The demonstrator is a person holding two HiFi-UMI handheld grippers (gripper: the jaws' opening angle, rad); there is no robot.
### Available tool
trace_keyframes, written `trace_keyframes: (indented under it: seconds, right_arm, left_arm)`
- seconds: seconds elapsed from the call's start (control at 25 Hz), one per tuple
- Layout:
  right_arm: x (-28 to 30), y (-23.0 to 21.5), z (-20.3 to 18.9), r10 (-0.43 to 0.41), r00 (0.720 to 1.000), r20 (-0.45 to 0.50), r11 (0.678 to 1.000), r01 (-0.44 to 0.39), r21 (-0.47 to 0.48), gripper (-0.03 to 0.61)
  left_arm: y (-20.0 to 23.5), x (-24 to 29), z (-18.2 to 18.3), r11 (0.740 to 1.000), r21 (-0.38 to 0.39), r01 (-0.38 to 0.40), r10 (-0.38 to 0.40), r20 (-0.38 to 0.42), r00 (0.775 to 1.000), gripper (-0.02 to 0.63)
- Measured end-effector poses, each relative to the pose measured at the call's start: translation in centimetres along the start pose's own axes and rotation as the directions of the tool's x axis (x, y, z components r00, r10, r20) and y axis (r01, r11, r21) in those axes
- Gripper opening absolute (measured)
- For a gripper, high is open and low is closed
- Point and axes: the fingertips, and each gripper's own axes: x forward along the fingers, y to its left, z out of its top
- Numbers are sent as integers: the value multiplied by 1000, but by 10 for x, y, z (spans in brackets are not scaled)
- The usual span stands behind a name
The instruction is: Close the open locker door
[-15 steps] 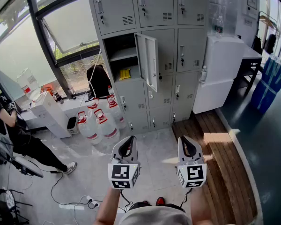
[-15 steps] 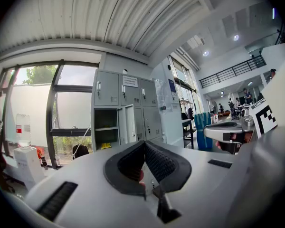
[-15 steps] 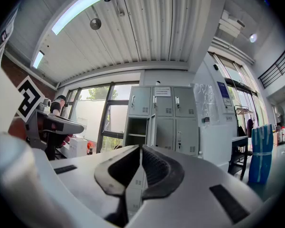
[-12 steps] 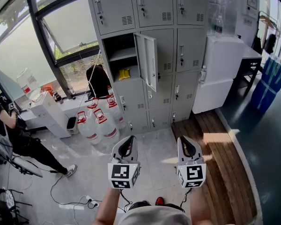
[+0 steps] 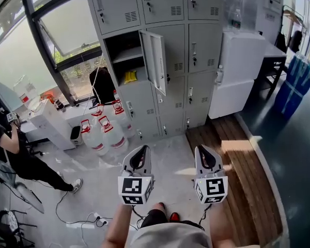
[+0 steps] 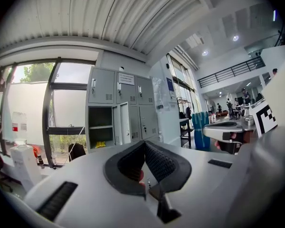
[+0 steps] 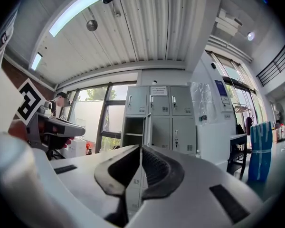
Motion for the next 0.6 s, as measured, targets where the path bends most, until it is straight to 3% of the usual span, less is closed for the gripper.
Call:
trace_keyframes:
  seconds: [0.32, 0.6]
  right_arm:
    - [19, -27, -17, -38, 999, -21, 999, 39, 13, 28]
    - [81, -47, -29, -26, 999, -31, 1000, 26, 11, 28]
  left_arm:
    - [-11, 48, 0, 999, 7, 53, -53, -4, 999, 21]
    - [7, 111, -2, 998, 3, 59, -59, -6, 998, 21]
